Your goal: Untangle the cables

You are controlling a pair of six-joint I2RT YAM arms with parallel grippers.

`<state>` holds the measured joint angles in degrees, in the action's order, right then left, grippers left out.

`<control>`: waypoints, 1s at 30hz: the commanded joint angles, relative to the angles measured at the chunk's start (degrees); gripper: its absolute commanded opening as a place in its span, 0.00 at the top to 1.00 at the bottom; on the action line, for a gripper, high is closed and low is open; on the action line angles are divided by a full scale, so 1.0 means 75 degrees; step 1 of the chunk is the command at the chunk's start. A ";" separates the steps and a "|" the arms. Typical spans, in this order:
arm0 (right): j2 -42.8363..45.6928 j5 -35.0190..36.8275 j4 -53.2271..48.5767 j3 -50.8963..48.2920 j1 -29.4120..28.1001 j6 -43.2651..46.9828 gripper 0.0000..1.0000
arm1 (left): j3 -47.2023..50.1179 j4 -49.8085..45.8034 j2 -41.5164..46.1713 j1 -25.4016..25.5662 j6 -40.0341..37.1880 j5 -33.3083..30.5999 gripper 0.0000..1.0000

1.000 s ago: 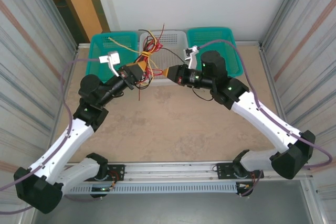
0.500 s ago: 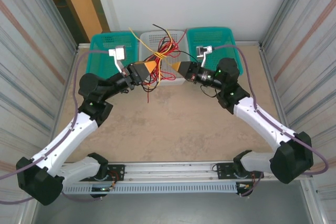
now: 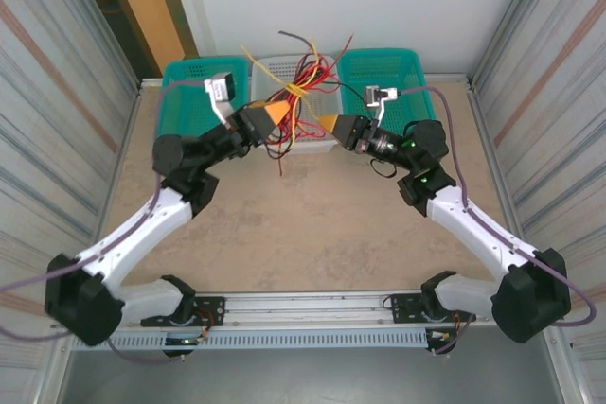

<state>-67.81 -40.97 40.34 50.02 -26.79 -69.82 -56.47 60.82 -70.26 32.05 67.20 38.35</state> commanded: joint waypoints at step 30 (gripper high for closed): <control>-0.4638 -0.4176 -0.6575 0.8785 0.2587 0.3144 1.00 | -0.0658 -0.7339 0.0345 0.0495 -0.6071 0.4001 1.00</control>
<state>-102.37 -72.55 -4.75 112.81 -7.33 -49.58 -57.93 22.52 -67.53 35.75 36.38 64.64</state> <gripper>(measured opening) 0.046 0.150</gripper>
